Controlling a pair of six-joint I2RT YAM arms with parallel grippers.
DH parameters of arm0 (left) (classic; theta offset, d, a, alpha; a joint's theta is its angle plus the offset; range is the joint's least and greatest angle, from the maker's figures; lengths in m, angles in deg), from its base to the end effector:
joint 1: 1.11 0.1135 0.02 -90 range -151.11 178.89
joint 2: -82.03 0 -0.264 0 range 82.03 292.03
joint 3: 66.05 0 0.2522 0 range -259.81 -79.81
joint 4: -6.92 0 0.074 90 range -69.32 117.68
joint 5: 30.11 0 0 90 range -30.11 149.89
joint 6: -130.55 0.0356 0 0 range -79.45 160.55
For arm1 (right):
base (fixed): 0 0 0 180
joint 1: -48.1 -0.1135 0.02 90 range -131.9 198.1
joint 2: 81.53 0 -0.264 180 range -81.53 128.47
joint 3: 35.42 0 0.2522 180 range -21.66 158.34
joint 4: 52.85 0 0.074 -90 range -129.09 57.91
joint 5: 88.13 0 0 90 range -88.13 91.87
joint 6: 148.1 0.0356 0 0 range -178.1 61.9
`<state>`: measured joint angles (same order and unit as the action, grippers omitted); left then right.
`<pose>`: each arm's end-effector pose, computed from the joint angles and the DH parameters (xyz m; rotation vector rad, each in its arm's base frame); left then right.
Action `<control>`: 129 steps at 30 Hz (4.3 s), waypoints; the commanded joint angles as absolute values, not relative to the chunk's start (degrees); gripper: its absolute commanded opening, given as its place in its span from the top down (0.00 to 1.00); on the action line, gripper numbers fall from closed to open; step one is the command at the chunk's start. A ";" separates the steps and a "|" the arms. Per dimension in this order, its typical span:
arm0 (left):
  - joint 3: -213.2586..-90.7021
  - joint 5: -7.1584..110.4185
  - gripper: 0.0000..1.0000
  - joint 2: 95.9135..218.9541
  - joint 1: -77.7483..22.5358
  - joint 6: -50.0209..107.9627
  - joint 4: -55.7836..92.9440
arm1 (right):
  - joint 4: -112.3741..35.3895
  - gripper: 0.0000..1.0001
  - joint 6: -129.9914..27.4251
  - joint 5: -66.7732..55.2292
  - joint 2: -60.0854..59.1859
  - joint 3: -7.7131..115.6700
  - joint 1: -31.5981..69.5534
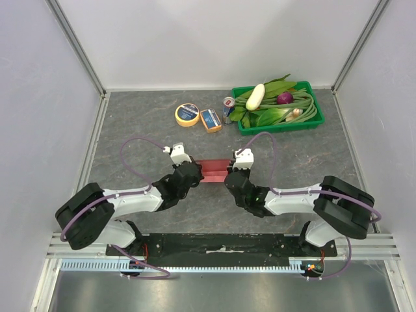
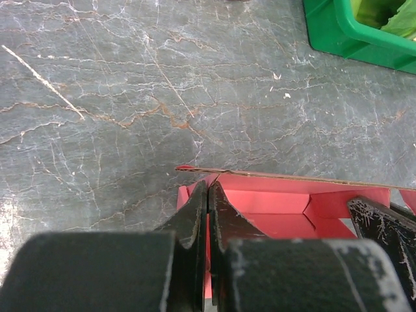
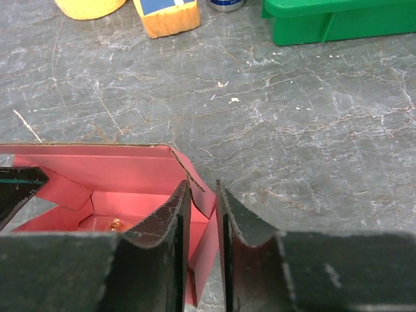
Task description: Fold the paper box
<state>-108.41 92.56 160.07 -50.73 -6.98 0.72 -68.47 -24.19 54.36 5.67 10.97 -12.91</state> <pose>0.1835 -0.1861 0.1735 -0.3059 2.0086 -0.4877 0.1626 0.2352 0.1716 0.1228 1.8353 0.2358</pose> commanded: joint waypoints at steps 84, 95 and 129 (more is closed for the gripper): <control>-112.68 115.97 0.98 162.62 -64.21 -6.38 12.86 | -28.88 0.74 47.89 1.26 3.63 32.40 5.74; -102.67 101.21 0.46 148.94 -64.65 3.02 2.58 | -38.29 1.00 50.97 -0.07 1.53 21.95 5.04; -117.43 66.75 0.78 169.04 -53.58 1.79 11.99 | -45.36 0.42 0.48 -4.37 -17.87 0.57 4.77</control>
